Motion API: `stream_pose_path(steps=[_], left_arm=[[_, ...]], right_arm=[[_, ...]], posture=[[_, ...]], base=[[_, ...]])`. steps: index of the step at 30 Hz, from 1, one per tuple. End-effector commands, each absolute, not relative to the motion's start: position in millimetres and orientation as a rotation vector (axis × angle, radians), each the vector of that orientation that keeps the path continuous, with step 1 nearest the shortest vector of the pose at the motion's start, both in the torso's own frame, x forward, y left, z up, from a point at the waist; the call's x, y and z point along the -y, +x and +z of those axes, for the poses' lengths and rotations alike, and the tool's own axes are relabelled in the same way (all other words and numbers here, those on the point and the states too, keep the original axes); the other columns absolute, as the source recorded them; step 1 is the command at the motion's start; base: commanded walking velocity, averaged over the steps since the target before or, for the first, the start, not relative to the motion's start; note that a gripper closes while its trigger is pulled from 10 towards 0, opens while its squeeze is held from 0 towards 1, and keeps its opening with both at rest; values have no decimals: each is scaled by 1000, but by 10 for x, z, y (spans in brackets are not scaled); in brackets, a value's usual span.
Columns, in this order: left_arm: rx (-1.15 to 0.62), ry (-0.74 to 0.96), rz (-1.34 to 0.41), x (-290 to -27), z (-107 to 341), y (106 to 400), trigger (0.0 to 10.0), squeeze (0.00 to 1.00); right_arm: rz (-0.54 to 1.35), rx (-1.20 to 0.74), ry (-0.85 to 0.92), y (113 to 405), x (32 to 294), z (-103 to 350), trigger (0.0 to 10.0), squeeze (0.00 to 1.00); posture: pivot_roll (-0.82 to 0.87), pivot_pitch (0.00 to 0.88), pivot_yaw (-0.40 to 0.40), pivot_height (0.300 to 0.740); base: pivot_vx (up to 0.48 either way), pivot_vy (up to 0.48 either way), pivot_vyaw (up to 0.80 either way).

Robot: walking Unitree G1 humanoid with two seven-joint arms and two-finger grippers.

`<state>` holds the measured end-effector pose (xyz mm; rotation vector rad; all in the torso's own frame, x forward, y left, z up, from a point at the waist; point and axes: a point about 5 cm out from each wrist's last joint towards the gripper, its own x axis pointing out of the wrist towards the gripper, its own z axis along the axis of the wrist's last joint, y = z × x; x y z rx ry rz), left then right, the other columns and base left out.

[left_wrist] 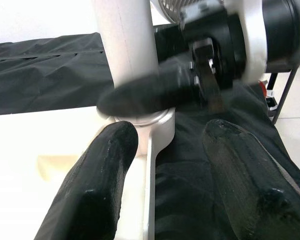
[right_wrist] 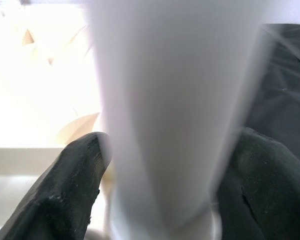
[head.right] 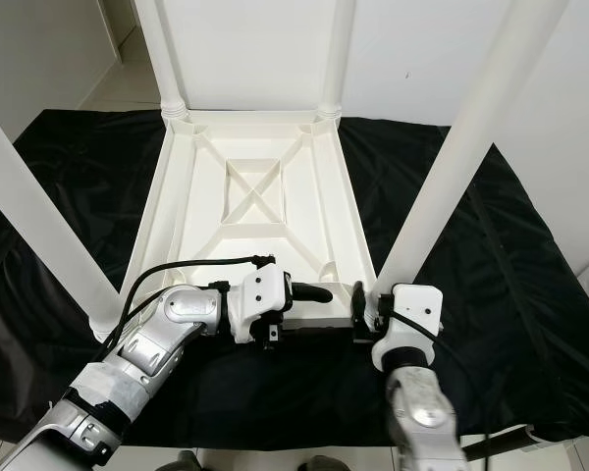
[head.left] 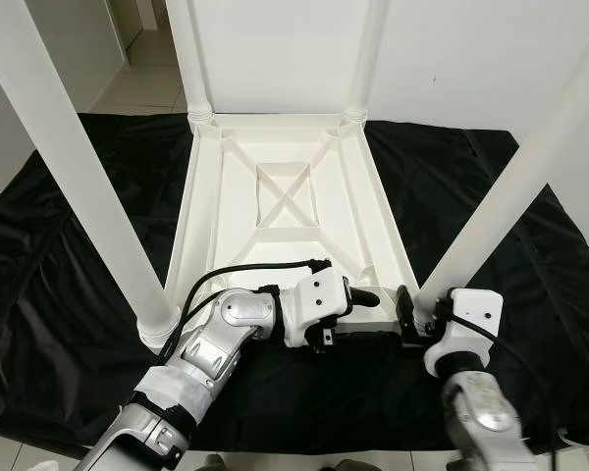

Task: Building children table

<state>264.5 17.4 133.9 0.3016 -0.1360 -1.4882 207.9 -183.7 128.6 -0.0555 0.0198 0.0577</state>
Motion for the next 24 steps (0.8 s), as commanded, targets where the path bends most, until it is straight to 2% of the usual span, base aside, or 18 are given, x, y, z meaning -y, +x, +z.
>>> stream_pose_path(steps=[1, 13, 14, 16, 17, 24], left_arm=[[128, 322, -1521, -168, 1309, 2601, 10000, 0], [130, 326, -1534, -159, 1323, 2595, 10000, 0], [126, 325, -1536, -159, 1319, 2590, 10000, 0], [122, 323, -1539, -160, 1314, 2586, 10000, 0], [119, 321, -1540, -166, 1309, 2579, 10000, 0], [113, 319, -1533, -178, 1299, 2570, 10000, 0]], right_arm=[[115, -10, -41, 2090, 1888, 1305, 10000, 0], [396, -39, -185, 2252, 1994, 1296, 10000, 0], [419, -47, -189, 2267, 2000, 1281, 4902, 0], [442, -55, -190, 2281, 2007, 1268, 4902, 0], [458, -63, -197, 2291, 2004, 1252, 0, 0], [497, -71, -205, 2304, 1998, 1226, 0, 0]], posture=[[-98, 0, 14, 740], [-89, 0, 14, 740], [-84, 0, 11, 740], [-84, 0, 11, 740], [-78, 0, 6, 740], [-74, 0, -1, 740]], base=[[0, 0, 0], [0, 0, 0], [0, 0, 0], [0, 0, 0], [0, 0, 0], [0, 0, 0]])
